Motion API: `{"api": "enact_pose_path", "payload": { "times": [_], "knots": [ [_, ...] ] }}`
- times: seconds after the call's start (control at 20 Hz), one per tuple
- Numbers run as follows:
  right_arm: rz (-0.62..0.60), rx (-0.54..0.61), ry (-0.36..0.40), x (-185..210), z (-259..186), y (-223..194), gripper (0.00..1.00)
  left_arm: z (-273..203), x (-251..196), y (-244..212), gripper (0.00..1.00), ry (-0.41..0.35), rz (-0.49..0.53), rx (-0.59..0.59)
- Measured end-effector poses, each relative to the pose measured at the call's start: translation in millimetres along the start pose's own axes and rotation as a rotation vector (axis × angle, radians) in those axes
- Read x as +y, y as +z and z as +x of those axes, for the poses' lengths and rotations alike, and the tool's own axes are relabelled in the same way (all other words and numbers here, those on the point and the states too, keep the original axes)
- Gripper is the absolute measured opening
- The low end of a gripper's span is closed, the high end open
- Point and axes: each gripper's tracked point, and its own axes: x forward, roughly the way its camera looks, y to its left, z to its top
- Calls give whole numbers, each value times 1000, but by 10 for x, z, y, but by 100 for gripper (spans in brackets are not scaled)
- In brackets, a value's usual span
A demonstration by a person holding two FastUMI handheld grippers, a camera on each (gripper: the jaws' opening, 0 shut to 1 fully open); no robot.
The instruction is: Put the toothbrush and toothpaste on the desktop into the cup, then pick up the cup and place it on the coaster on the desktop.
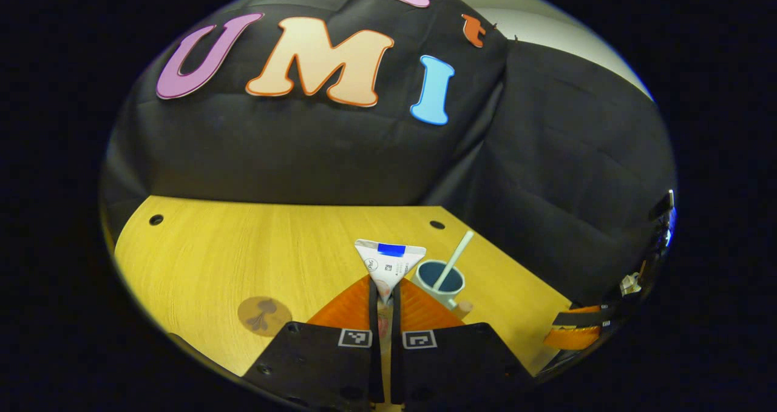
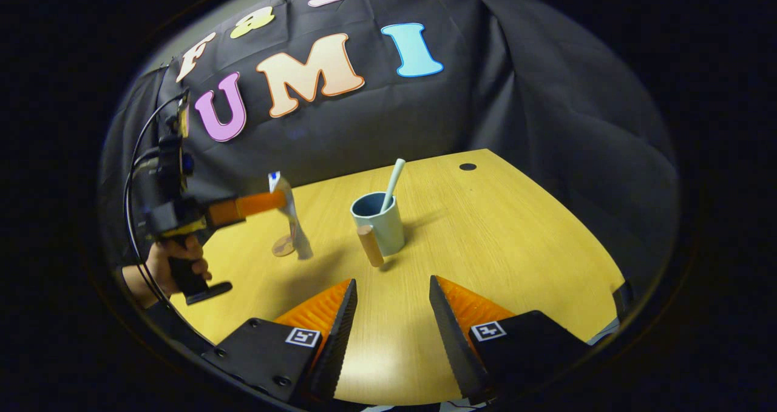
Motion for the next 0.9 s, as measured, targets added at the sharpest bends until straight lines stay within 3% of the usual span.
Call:
{"api": "enact_pose_path", "payload": {
  "times": [0.35,0.65,0.9],
  "knots": [
    [39,-3,-52,-305,-150,-20,75,460,-451,471,4,-89,49,-56],
    [95,0,-87,-391,-208,-134,75,716,-745,356,4,-127,45,-28],
    [98,9,-98,-485,-239,-111,75,820,-703,46,4,-84,39,23]
  ]
}}
